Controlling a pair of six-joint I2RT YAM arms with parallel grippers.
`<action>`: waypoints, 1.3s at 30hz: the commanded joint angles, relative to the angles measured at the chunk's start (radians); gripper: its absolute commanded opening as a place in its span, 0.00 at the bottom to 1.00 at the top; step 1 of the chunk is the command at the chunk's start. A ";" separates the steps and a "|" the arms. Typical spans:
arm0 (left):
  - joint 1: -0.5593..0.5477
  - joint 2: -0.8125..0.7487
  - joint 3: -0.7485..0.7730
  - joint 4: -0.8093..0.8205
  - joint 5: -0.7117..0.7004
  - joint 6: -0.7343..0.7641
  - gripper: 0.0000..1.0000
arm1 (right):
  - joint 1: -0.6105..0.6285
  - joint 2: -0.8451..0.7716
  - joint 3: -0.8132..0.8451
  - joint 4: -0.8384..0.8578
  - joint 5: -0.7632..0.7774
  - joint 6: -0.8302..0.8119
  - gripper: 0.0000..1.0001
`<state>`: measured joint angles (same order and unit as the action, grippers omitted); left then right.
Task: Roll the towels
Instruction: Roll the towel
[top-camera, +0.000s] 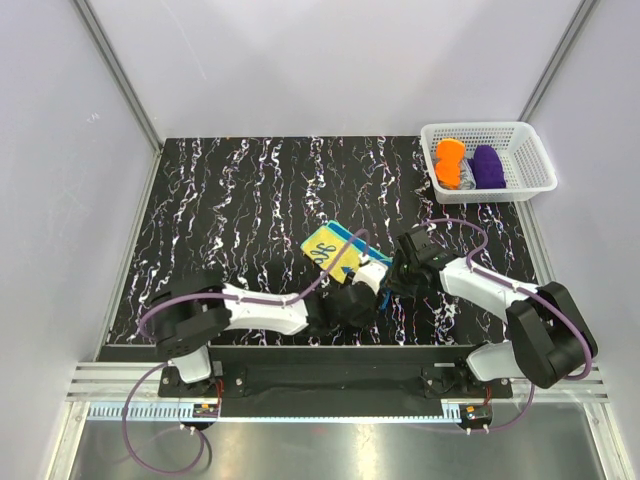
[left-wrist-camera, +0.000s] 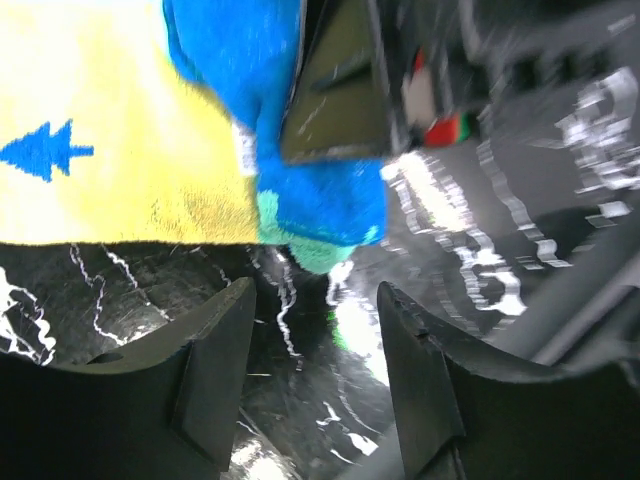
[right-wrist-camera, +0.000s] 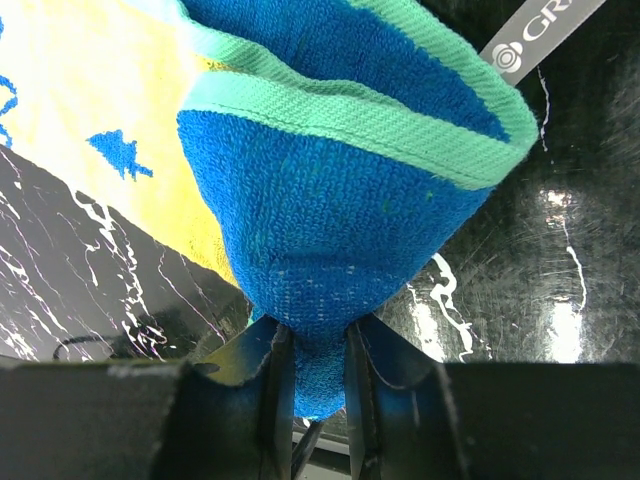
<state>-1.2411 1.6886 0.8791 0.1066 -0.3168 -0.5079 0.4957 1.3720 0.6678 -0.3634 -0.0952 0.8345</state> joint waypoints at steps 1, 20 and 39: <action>-0.033 0.054 0.083 0.008 -0.168 0.063 0.58 | 0.010 -0.001 0.035 -0.017 -0.005 0.002 0.19; -0.070 0.247 0.236 -0.024 -0.275 0.057 0.64 | 0.010 -0.016 0.027 -0.009 -0.046 0.006 0.19; -0.058 0.172 0.208 -0.054 -0.211 0.034 0.00 | 0.026 -0.094 0.006 -0.078 -0.029 0.009 0.54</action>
<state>-1.3216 1.9163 1.0893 0.0376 -0.5858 -0.4683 0.4931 1.3190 0.6445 -0.3790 -0.1162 0.8600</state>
